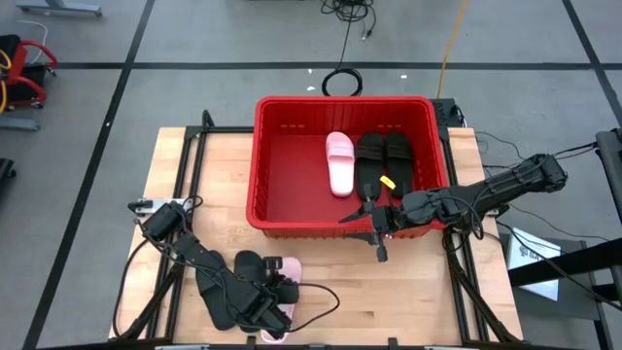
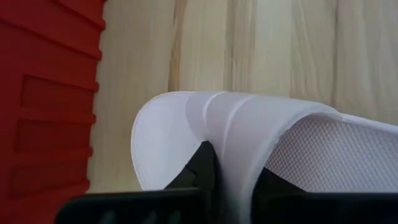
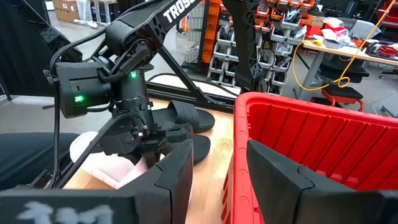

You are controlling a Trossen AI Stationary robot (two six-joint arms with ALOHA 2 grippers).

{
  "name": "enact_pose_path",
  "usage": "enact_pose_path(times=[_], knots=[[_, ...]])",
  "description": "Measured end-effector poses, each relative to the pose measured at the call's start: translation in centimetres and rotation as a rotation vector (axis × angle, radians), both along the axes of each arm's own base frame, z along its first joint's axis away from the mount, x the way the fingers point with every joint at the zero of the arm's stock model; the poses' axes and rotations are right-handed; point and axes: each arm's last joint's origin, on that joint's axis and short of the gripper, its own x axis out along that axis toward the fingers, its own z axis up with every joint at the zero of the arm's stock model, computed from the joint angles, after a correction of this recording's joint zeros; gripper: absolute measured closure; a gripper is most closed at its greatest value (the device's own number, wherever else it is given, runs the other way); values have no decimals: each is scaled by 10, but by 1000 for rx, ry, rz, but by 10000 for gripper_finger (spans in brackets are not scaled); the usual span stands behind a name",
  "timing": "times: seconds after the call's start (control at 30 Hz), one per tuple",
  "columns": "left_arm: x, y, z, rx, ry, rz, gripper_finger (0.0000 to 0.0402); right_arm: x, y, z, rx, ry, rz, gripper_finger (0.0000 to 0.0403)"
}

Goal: Pick and place slides into bin
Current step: Put the pink slide into the red basket

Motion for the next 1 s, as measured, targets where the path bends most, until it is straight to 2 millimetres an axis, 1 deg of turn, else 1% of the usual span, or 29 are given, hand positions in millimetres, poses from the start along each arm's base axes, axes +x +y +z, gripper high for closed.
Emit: enact_pose_path(times=[0.13,0.3,0.37,0.6,0.73,0.9,1.0], knots=[[0,0,0,3,2,-9,397,0,0,0,0,0,1,261],[0,0,6,-17,-2,-11,394,0,0,0,0,0,0,261],[0,-1,15,-35,-14,-20,392,0,0,0,0,0,1,261],[-2,-10,56,-77,-115,-77,399,0,0,-2,3,21,-2,261],[-9,-13,72,-54,-159,-88,394,-1,0,-4,0,38,-1,261],[-17,-11,88,-12,-170,-112,392,-1,0,-4,-1,44,-1,261],[-20,-7,101,-16,-206,-110,393,-1,0,-4,13,47,-5,261]])
